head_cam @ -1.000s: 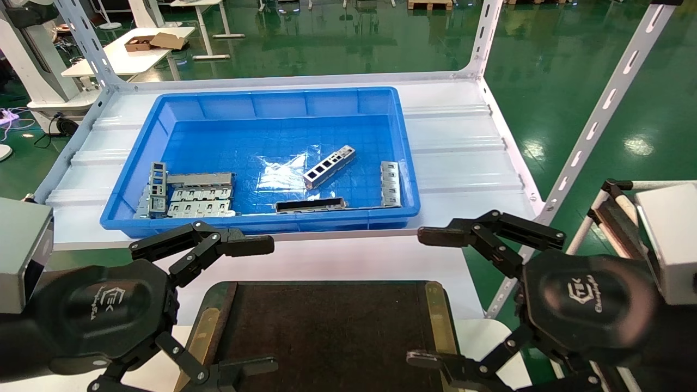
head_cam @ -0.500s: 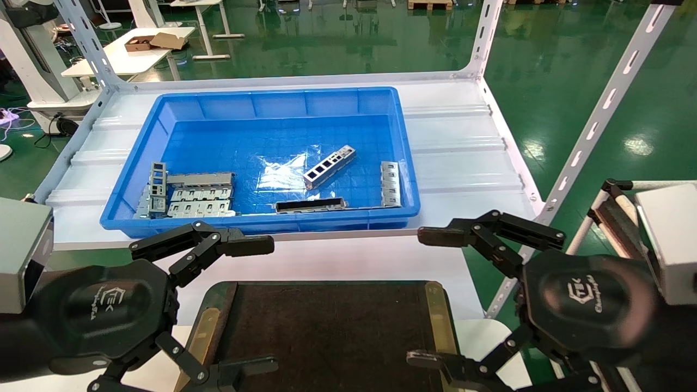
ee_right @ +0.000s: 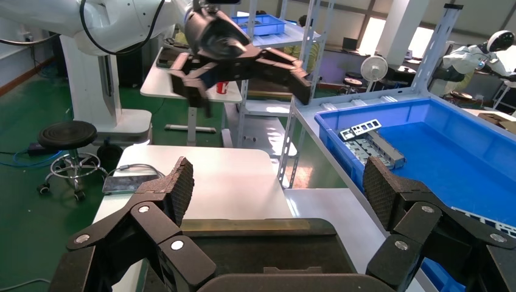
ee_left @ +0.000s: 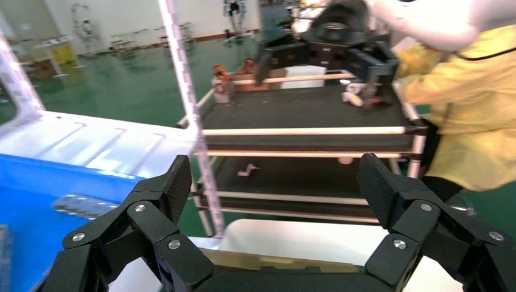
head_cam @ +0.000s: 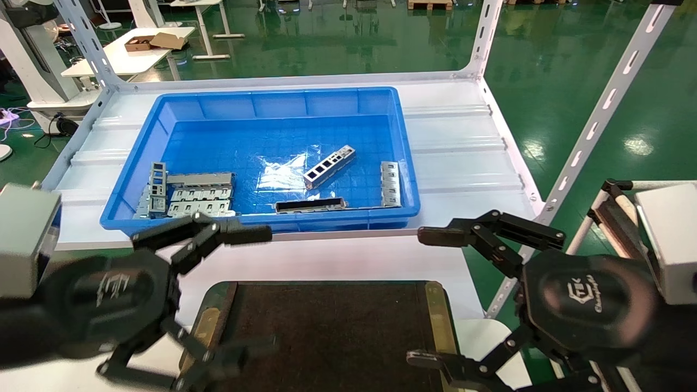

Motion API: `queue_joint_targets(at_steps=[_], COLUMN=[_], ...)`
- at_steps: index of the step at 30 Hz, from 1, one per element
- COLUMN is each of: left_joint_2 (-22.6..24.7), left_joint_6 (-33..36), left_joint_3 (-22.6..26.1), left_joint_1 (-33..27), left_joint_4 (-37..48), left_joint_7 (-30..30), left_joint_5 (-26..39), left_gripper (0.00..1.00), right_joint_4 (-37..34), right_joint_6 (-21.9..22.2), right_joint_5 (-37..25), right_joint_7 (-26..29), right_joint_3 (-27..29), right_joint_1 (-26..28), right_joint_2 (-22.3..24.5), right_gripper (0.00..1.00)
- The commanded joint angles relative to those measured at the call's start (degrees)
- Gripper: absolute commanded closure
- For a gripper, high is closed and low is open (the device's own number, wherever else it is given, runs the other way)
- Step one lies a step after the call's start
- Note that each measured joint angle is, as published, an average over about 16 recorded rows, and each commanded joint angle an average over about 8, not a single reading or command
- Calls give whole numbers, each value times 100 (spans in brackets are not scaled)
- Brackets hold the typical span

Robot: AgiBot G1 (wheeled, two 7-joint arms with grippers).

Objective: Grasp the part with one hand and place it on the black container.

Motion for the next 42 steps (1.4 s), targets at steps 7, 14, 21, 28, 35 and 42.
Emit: queue_joint_targets(at_steps=[7,14,21,28,35,42], left_joint_2=[391,1067,1968,2926,3759,4165], left_joint_6=[-779,-1360,-1978,-2746,-3428,-3816], left_joint_3=[206,528,837,1059,1112,1165], left_joint_1=[-329,-895,-1500,-2096,-2595,-2825], left_joint_4=[92,738,1844,3351,4904,5868], left_joint_7=[-245,-290,30,490,1103,1572], left_joint_5=[570,1218,1866,2396,2618,2601], left_gripper=[0,0,0,0,0,9], right_joint_4=[-1,-1,-2,-2,-2,-2], right_joint_6=[0,0,1,2,2,3], right_joint_5=[1,2,3,4,5,6], right_joint_7=[-1,-2,-3,-4,-4,-5], right_joint_3=[-2,-4,-5,-7,-9,-10], right_joint_1=[1,2,2,2,3,3], right_joint_2=[0,1,2,2,3,3], right_gripper=[0,0,0,0,0,22])
